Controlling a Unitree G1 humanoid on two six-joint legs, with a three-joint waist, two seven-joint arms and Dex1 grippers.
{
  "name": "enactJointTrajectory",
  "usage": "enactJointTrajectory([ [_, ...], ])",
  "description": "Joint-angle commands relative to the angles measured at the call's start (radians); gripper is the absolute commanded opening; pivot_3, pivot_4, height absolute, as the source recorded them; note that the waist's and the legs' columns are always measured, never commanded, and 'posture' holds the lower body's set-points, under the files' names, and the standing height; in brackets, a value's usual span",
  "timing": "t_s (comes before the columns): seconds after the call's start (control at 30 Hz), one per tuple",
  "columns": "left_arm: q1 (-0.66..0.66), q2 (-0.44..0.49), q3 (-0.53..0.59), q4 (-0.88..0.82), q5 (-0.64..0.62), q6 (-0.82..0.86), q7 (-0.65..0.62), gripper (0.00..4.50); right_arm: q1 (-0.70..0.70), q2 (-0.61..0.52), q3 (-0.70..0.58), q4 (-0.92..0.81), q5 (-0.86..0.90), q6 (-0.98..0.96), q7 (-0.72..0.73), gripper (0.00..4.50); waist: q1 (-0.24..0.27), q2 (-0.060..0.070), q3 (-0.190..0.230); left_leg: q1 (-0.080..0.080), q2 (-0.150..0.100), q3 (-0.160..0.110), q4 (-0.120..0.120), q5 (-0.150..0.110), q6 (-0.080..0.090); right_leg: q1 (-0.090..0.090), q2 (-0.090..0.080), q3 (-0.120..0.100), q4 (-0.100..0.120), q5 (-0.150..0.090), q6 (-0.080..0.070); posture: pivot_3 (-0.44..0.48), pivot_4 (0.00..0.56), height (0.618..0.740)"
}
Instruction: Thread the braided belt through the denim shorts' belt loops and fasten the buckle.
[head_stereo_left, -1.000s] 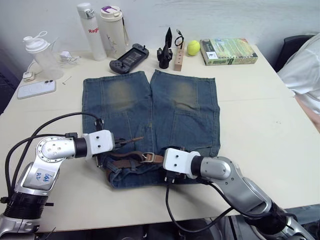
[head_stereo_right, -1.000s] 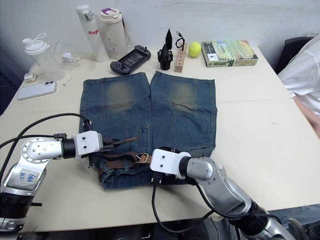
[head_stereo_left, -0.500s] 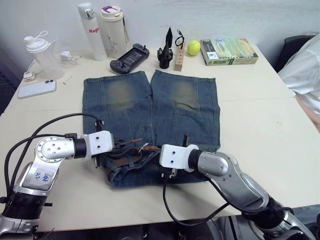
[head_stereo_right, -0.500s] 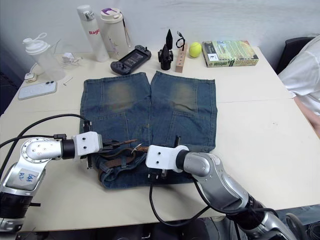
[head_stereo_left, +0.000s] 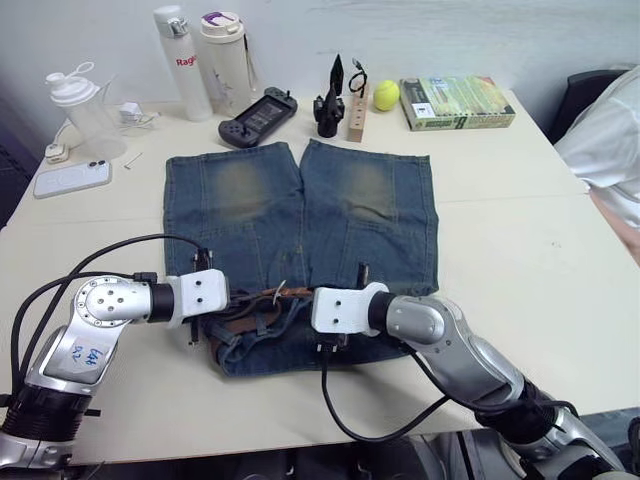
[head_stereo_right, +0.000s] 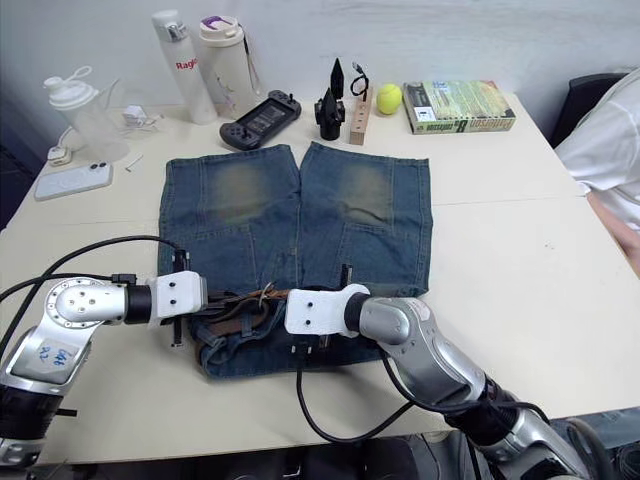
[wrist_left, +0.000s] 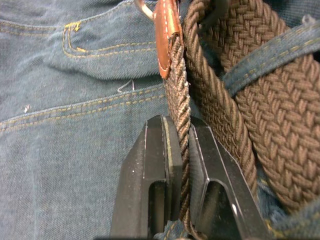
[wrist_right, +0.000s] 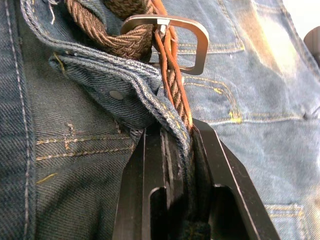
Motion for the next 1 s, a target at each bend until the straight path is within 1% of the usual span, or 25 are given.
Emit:
enactJointTrajectory([
  [0.03, -0.049, 0.007, -0.023, 0.009, 0.006, -0.019, -0.017, 0.34, -0.05, 0.011, 0.025, 0.022, -0.022, -0.108, 0.024, 0.02, 0.0, 0.0, 0.0, 0.0, 0.0, 0.0, 0.0, 0.0, 0.0, 0.0, 0.0, 0.0, 0.0, 0.0, 0.0, 0.0, 0.15, 0.72],
  [0.2, -0.069, 0.006, -0.038, 0.025, 0.015, -0.039, -0.024, 0.34, -0.061, 0.025, 0.031, 0.05, -0.029, -0.146, 0.04, 0.02, -0.002, 0.0, 0.0, 0.0, 0.0, 0.002, 0.0, 0.0, 0.0, -0.001, 0.001, -0.001, 0.001, 0.0, 0.0, 0.0, 0.15, 0.72],
  [0.4, -0.088, -0.018, -0.082, 0.031, 0.025, -0.062, -0.033, 0.34, -0.065, 0.044, 0.024, 0.072, -0.046, -0.175, 0.05, 0.02, -0.001, 0.0, 0.0, 0.0, 0.0, 0.004, 0.0, 0.0, 0.0, -0.002, 0.001, 0.0, 0.002, 0.0, 0.0, 0.0, 0.15, 0.72],
  [0.53, -0.125, -0.059, -0.104, 0.052, 0.032, -0.061, -0.006, 0.34, -0.059, 0.051, 0.018, 0.072, -0.053, -0.183, 0.058, 0.02, -0.001, 0.0, 0.0, 0.0, 0.0, 0.004, 0.0, 0.0, 0.0, -0.003, 0.001, 0.0, 0.002, 0.0, 0.0, 0.0, 0.15, 0.72],
  [0.7, -0.133, -0.126, -0.113, 0.027, 0.01, -0.009, 0.025, 0.34, -0.055, 0.058, 0.014, 0.073, -0.06, -0.18, 0.067, 0.02, 0.0, 0.0, 0.0, 0.0, 0.0, 0.005, 0.001, 0.0, 0.001, -0.003, 0.001, 0.001, 0.002, 0.0, 0.0, 0.0, 0.15, 0.72],
  [0.9, -0.105, -0.163, -0.121, -0.005, 0.001, 0.039, 0.039, 0.34, -0.028, 0.072, -0.019, 0.051, -0.033, -0.081, 0.098, 0.02, 0.002, -0.001, 0.0, 0.0, 0.0, 0.005, 0.002, 0.0, 0.001, -0.003, 0.001, 0.001, 0.003, 0.0, 0.0, 0.0, 0.15, 0.72],
  [0.93, -0.104, -0.166, -0.125, -0.008, 0.002, 0.041, 0.04, 0.34, -0.027, 0.073, -0.025, 0.048, -0.033, -0.077, 0.098, 0.52, 0.002, -0.001, 0.0, 0.0, 0.0, 0.005, 0.002, 0.0, 0.001, -0.002, 0.0, 0.001, 0.003, 0.0, 0.0, 0.0, 0.15, 0.72],
  [0.97, -0.105, -0.17, -0.13, -0.009, 0.005, 0.043, 0.043, 0.34, -0.021, 0.073, -0.036, 0.035, -0.021, -0.049, 0.109, 0.52, 0.003, -0.001, -0.001, 0.0, 0.0, 0.005, 0.002, 0.001, 0.001, -0.002, 0.0, 0.001, 0.003, 0.0, 0.0, 0.0, 0.15, 0.72],
  [1.0, -0.106, -0.173, -0.134, -0.008, 0.009, 0.043, 0.045, 0.34, -0.015, 0.074, -0.049, 0.021, -0.011, -0.026, 0.117, 1.08, 0.003, -0.001, -0.001, 0.0, 0.0, 0.005, 0.002, 0.001, 0.001, -0.002, 0.0, 0.001, 0.003, 0.0, 0.0, 0.0, 0.15, 0.72],
])
